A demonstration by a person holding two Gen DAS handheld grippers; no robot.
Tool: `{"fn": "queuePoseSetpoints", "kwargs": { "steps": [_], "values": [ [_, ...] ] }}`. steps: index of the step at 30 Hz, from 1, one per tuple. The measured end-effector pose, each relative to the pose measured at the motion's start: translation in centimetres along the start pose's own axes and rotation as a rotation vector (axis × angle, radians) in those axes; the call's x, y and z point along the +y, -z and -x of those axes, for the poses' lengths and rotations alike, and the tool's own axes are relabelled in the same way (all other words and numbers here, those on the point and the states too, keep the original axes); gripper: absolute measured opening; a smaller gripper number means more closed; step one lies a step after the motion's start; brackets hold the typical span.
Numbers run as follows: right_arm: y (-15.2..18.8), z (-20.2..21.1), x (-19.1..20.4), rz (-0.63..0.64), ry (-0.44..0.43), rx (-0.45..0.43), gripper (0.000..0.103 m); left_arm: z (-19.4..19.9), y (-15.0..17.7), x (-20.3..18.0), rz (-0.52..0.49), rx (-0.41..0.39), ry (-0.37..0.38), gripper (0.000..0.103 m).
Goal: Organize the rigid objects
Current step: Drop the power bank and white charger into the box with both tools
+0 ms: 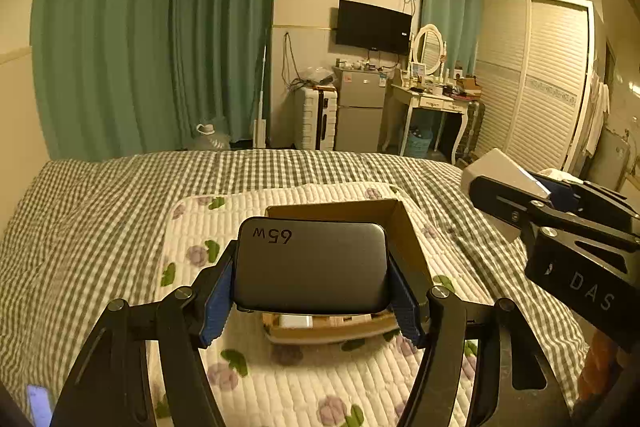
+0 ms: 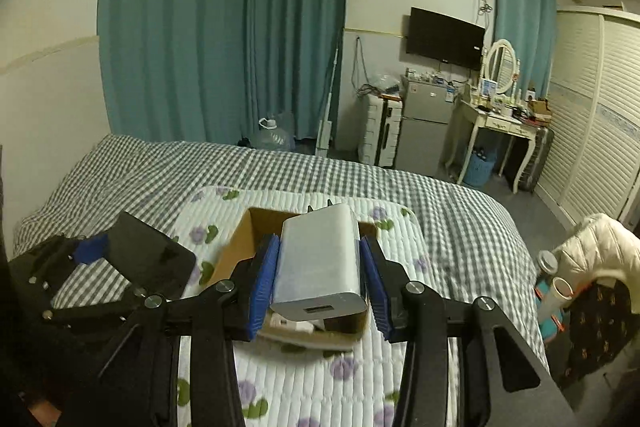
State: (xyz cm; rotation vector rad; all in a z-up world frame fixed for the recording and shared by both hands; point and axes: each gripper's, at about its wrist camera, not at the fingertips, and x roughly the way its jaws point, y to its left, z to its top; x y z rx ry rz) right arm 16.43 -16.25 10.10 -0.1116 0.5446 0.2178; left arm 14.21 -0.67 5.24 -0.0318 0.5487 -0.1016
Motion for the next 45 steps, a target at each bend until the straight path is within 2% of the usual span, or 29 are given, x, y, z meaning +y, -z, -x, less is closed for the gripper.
{"fn": "queuePoseSetpoints", "kwargs": {
  "steps": [6, 10, 18, 24, 30, 32, 36, 39, 45],
  "values": [
    [-0.5, -5.5, -0.5, -0.029, -0.052, 0.032, 0.042, -5.4, -0.1, 0.5, -0.013, 0.044, -0.007, 0.068],
    [-0.1, -9.6, -1.6, -0.035, -0.060, 0.053, 0.042, -9.1, 0.5, 0.4, -0.068, 0.074, -0.034, 0.068],
    [1.4, -16.6, -3.4, -0.019, -0.027, 0.104, 0.042, -16.6, 1.6, 0.9, -0.045, 0.150, 0.002, 0.068],
    [3.8, -20.1, -4.4, -0.001, -0.011, 0.159, 0.042, -20.1, 2.3, 0.5, -0.030, 0.186, -0.001, 0.068],
    [4.9, -21.5, -5.4, -0.018, -0.026, 0.175, 0.042, -21.7, 2.9, 0.9, 0.022, 0.220, -0.008, 0.069],
    [5.1, -21.8, -5.4, -0.021, -0.042, 0.177, 0.042, -22.0, 3.2, 0.7, 0.010, 0.230, -0.023, 0.069],
    [5.1, -21.8, -5.2, -0.024, -0.049, 0.175, 0.042, -20.9, 3.1, -0.2, -0.051, 0.185, -0.005, 0.071],
    [5.0, -21.7, -5.5, -0.035, -0.049, 0.173, 0.042, -20.5, 2.7, -0.7, -0.093, 0.182, -0.037, 0.071],
    [4.6, -22.0, -5.7, -0.037, -0.058, 0.182, 0.042, -19.3, 2.3, 0.6, -0.044, 0.161, -0.029, 0.071]
  ]
}}
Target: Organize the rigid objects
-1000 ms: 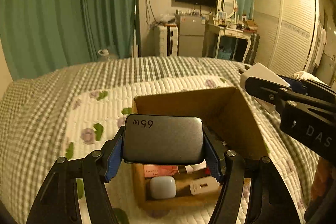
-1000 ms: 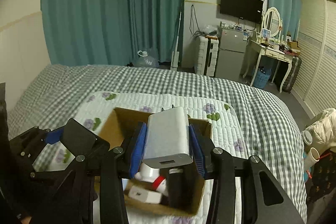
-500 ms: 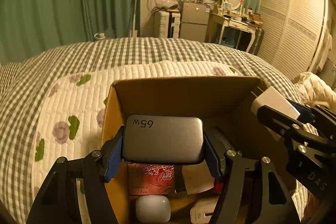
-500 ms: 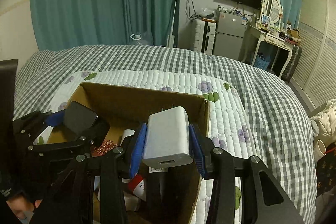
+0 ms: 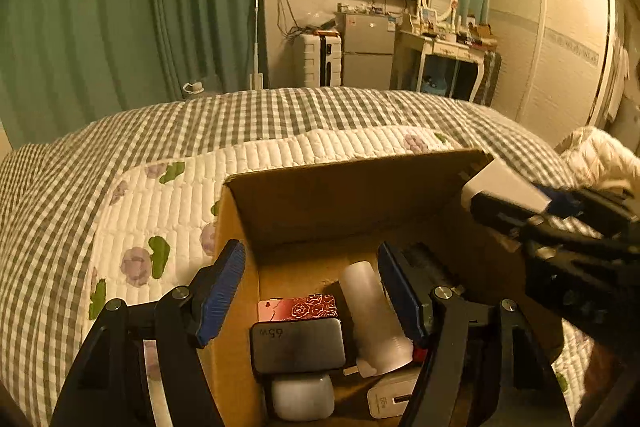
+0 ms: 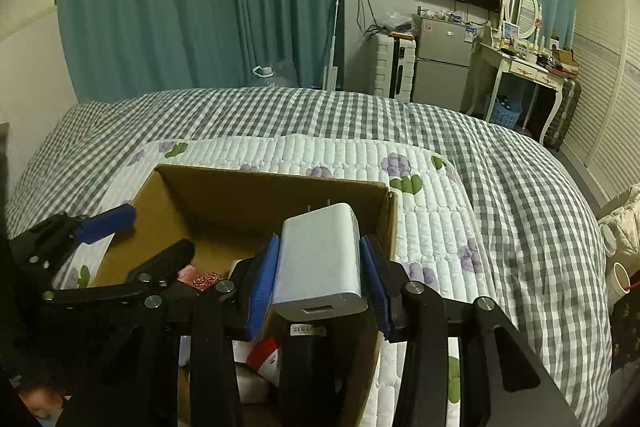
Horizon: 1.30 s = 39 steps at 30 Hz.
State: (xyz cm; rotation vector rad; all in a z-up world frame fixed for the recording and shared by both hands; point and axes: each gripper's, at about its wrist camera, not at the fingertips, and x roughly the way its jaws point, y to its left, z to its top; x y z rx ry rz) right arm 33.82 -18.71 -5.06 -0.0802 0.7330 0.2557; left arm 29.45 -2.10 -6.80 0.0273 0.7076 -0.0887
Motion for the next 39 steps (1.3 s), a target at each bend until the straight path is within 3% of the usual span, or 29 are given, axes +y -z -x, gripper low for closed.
{"fn": "queuePoseSetpoints", "kwargs": {
  "steps": [9, 12, 15, 24, 30, 34, 39],
  "values": [
    [0.4, -2.7, 1.1, -0.010, -0.049, 0.050, 0.042, 0.4, 0.9, 0.1, -0.062, 0.002, -0.018, 0.071],
    [0.0, -1.8, 0.8, -0.037, -0.042, 0.029, 0.058, 0.9, 1.1, -0.3, -0.083, 0.006, -0.026, 0.071],
    [-0.6, 0.1, 0.6, -0.041, -0.035, 0.013, 0.058, 2.7, 1.0, -0.6, -0.081, -0.005, -0.028, 0.071],
    [-3.0, 11.4, 0.9, 0.000, 0.025, -0.072, 0.058, 13.7, -2.0, -1.1, -0.040, -0.117, -0.013, 0.071],
    [-3.6, 21.7, 1.6, 0.038, 0.083, -0.164, 0.058, 22.3, -3.6, -0.7, -0.008, -0.213, 0.001, 0.071],
    [-2.6, 27.6, 2.0, 0.043, 0.109, -0.226, 0.061, 27.5, -3.0, -0.3, -0.001, -0.294, 0.005, 0.071],
    [0.2, 30.9, 2.3, -0.005, 0.104, -0.261, 0.067, 31.1, -0.2, -0.4, -0.008, -0.370, -0.046, 0.078]
  ]
}}
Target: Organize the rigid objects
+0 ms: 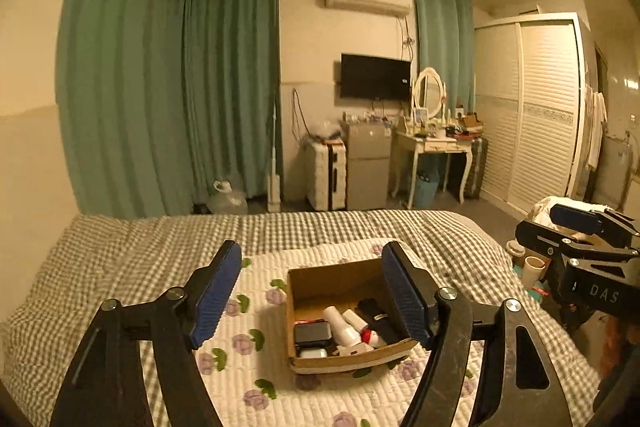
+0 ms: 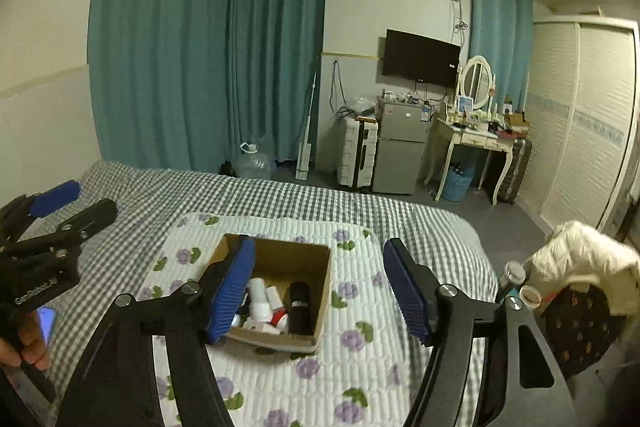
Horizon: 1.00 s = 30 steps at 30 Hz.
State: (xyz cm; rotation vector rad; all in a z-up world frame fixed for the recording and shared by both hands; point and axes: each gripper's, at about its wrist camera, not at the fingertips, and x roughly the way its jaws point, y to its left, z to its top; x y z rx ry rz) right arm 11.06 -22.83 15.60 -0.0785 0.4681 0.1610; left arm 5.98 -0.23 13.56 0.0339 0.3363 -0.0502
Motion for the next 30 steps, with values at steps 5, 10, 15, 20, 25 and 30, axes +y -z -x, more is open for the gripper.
{"fn": "queuePoseSetpoints", "kwargs": {
  "steps": [5, 10, 15, 20, 25, 30],
  "values": [
    [2.9, 0.9, 0.6, -0.045, -0.041, -0.044, 0.067, 0.8, 3.2, -0.8, -0.026, -0.014, -0.005, 0.083],
    [6.6, -1.0, 0.7, -0.092, -0.055, -0.074, 0.096, -0.7, 7.6, -1.1, -0.025, -0.002, -0.039, 0.103],
    [10.8, -3.1, 0.7, -0.092, -0.020, -0.100, 0.103, -3.6, 11.9, -1.0, -0.038, 0.073, -0.087, 0.103],
    [13.2, -5.0, 0.7, -0.122, -0.046, -0.062, 0.103, -4.6, 13.3, -0.4, 0.008, 0.090, -0.085, 0.103],
    [14.3, -6.5, 1.2, -0.092, -0.034, -0.023, 0.103, -4.1, 13.8, 0.0, 0.012, 0.093, -0.078, 0.103],
    [14.9, -7.2, 1.7, -0.081, -0.046, 0.009, 0.103, -4.0, 13.7, 0.0, 0.013, 0.102, -0.070, 0.103]
  ]
}}
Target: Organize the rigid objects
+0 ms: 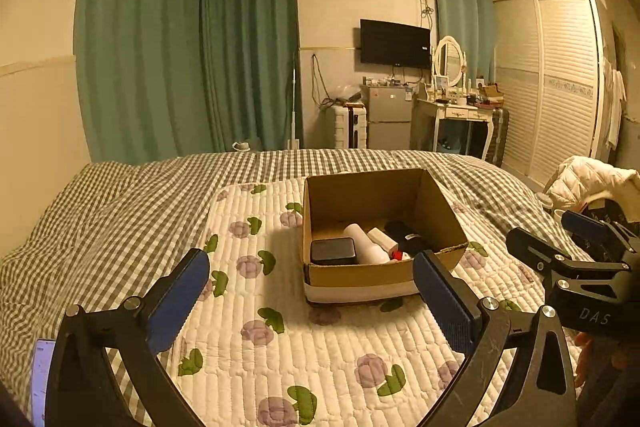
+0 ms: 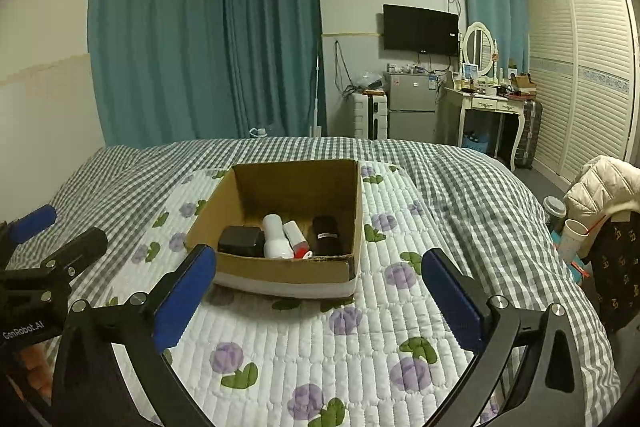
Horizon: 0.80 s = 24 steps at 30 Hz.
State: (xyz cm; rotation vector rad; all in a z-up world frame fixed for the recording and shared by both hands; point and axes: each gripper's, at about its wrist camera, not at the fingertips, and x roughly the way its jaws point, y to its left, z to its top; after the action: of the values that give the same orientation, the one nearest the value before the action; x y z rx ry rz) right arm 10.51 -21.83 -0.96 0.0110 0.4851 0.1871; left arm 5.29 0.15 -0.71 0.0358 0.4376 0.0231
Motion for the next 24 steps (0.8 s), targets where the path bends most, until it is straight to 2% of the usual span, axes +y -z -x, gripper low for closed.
{"fn": "queuePoseSetpoints", "kwargs": {
  "steps": [24],
  "values": [
    [0.00, 0.29, -0.13, 0.008, 0.006, -0.019, 0.103, -0.60, 0.49, 0.38, 0.002, 0.023, -0.010, 0.103]
  ]
}}
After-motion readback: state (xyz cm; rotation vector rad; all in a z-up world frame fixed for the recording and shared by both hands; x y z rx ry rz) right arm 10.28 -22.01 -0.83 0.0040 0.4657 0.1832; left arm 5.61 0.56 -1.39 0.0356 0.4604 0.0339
